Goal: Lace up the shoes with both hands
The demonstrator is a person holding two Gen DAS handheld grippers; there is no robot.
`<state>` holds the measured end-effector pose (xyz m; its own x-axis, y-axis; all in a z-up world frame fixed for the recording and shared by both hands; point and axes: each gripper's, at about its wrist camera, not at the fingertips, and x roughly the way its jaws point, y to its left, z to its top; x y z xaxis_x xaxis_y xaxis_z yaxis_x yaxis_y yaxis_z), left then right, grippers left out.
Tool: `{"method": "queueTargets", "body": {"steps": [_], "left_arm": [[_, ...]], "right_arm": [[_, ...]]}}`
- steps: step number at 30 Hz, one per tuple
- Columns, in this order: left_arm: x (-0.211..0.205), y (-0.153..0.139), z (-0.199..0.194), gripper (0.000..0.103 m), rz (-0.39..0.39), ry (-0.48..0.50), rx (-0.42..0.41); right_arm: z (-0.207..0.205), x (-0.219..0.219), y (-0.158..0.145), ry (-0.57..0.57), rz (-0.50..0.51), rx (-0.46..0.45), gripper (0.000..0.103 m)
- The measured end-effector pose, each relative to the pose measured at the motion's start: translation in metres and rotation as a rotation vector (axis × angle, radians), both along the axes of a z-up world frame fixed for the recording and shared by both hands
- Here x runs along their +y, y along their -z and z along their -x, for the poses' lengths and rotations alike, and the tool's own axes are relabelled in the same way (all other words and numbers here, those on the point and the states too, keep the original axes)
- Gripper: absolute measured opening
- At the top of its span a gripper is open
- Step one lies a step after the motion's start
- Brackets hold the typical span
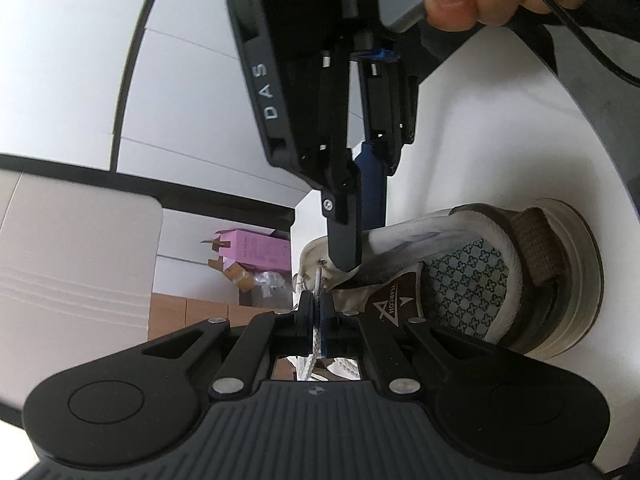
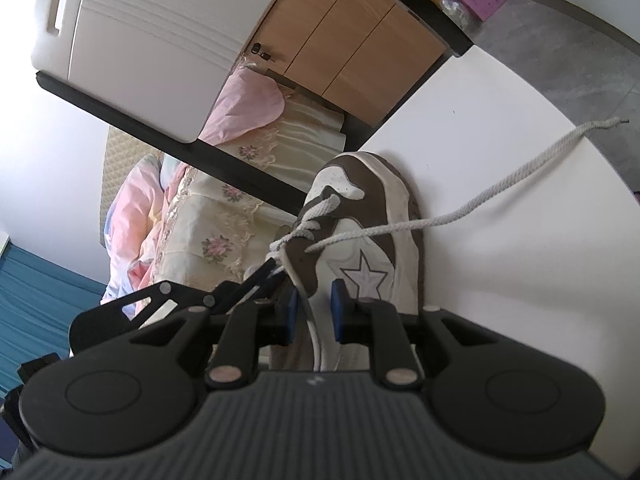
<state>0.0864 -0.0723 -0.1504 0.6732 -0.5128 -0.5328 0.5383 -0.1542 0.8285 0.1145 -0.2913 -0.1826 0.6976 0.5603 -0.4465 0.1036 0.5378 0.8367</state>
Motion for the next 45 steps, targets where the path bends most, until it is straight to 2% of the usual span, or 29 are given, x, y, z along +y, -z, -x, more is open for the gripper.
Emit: {"method": "queueTargets", "body": {"steps": [10,15,20,27,32,35,37,40,41,42,43,45], "left_arm": [[-0.024,-0.004,-0.006,0.003,-0.121,0.022,-0.025],[-0.044,-0.007,-0.017,0.003,-0.186,0.011,-0.009],[-0.059,-0.026,-0.025,0.004,-0.178,-0.006,0.089],[-0.075,-0.04,-0.04,0.004,-0.153,-0.025,0.168],[-0.084,-0.041,-0.048,0.004,-0.114,-0.043,0.189],[-0.083,-0.036,-0.052,0.004,-0.09,-0.057,0.198],[-0.082,-0.035,-0.056,0.004,-0.072,-0.071,0.208],[-0.083,-0.03,-0.048,0.005,-0.064,-0.077,0.19],[-0.082,-0.025,-0.047,0.007,-0.069,-0.083,0.187],[-0.071,-0.014,-0.039,0.017,-0.075,-0.083,0.183],[-0.06,-0.008,-0.033,0.033,-0.081,-0.083,0.175],[-0.048,-0.003,-0.024,0.048,-0.074,-0.088,0.147]], "right_arm": [[-0.001,0.0,0.001,-0.009,0.011,-0.003,0.019],[-0.001,-0.003,0.002,-0.014,0.0,-0.005,0.019],[-0.001,0.001,-0.004,-0.041,0.06,-0.032,0.021],[-0.001,0.0,-0.008,-0.053,0.072,-0.045,0.022],[0.003,-0.022,-0.004,0.025,-0.102,-0.083,0.022],[-0.002,-0.032,0.015,0.079,-0.185,0.015,0.022],[-0.003,-0.033,0.021,0.093,-0.227,0.039,0.022],[-0.004,-0.031,0.018,0.082,-0.216,0.027,0.022],[-0.004,-0.03,0.016,0.078,-0.204,0.024,0.022],[-0.004,-0.029,0.015,0.073,-0.202,0.024,0.022],[-0.004,-0.028,0.016,0.071,-0.205,0.026,0.022],[-0.004,-0.028,0.016,0.071,-0.209,0.028,0.022]]}}
